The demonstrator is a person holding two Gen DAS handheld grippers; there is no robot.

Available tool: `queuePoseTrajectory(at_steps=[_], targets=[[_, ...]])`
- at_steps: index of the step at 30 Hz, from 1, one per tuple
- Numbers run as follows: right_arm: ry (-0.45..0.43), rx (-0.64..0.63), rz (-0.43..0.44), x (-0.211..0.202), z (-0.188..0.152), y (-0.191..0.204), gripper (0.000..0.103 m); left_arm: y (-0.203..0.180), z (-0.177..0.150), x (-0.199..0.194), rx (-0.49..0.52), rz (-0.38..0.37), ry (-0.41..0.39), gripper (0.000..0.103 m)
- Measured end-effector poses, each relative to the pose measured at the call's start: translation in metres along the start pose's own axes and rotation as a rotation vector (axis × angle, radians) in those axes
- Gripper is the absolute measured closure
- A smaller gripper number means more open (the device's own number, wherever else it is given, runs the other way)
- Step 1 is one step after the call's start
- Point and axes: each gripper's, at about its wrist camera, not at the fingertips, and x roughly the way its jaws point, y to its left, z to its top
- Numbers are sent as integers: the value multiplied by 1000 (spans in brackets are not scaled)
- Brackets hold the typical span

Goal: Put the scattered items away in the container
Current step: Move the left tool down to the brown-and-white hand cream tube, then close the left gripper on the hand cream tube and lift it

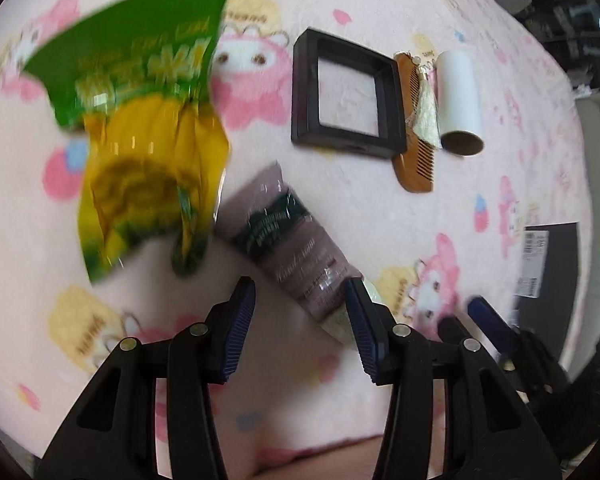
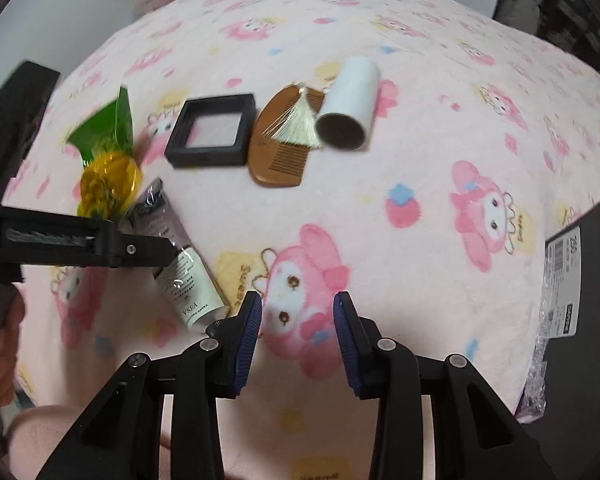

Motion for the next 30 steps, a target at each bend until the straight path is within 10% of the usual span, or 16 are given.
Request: queuePoseTrajectory(at_steps=[8,21,30], targets=[[128,-31,184,15,-18,11,70,2,14,2,-7,49,-56,54],[21,68,57,1,-15,-17,70,-4,-7,-6,100,-56,-18,68],[144,-84,183,8,-38,8,69,3,16,-20,45,-14,-158,67]])
